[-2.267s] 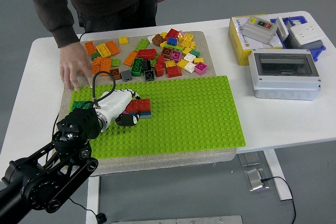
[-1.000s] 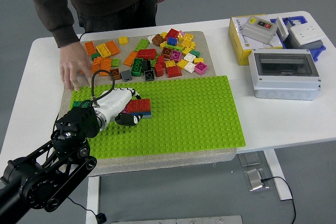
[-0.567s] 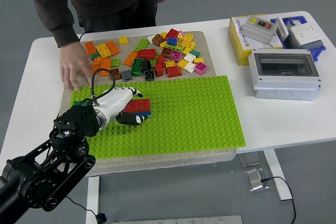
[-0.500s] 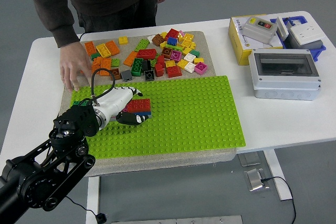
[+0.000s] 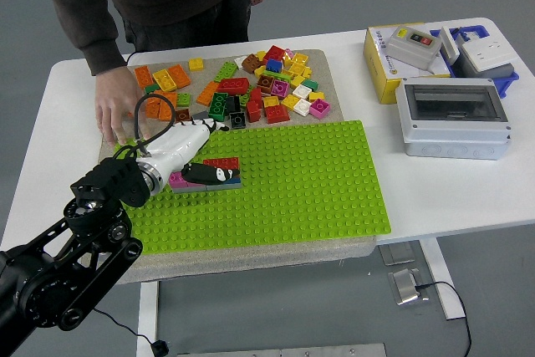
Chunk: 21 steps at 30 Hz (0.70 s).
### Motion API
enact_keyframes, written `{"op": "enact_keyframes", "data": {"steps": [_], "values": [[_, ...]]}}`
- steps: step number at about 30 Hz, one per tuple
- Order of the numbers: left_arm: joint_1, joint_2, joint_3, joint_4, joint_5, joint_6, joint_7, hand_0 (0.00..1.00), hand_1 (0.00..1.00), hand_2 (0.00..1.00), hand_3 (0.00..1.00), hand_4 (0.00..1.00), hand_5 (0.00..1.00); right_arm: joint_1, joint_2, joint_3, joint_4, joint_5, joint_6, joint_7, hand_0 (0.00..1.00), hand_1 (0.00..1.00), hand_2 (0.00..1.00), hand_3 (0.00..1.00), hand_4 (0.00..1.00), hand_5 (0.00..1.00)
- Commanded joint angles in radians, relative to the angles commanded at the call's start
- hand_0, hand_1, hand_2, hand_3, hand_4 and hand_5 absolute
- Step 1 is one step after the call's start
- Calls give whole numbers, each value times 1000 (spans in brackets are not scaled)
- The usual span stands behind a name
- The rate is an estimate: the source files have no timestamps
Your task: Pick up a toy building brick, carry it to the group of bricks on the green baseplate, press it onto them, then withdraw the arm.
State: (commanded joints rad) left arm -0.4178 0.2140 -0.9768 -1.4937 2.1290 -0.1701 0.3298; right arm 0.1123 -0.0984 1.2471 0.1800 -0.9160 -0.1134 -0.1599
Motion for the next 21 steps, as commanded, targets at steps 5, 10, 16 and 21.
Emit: {"op": "enact_keyframes", "data": {"steps": [5, 10, 16, 21], "values": [[24, 56, -54, -102, -7, 22, -14, 978, 968, 930, 652, 770, 575, -3, -3, 11, 0, -8, 0, -1, 632, 626, 611, 618, 446, 716], [42, 82, -35, -153, 12, 65, -41, 984, 962, 926, 590, 741, 639, -4, -2, 19, 0, -20, 0, -4, 632, 626, 611, 617, 445, 717], [43, 109, 40, -110, 45, 175, -124, 997, 967, 930, 568, 624, 852, -6, 0, 21, 0, -22, -1, -6, 632, 626, 611, 619, 445, 718], [36, 100, 94, -44, 50, 250, -166, 998, 969, 932, 571, 561, 925, -6, 1, 19, 0, -20, -1, -6, 632, 627, 616, 619, 445, 721]]}}
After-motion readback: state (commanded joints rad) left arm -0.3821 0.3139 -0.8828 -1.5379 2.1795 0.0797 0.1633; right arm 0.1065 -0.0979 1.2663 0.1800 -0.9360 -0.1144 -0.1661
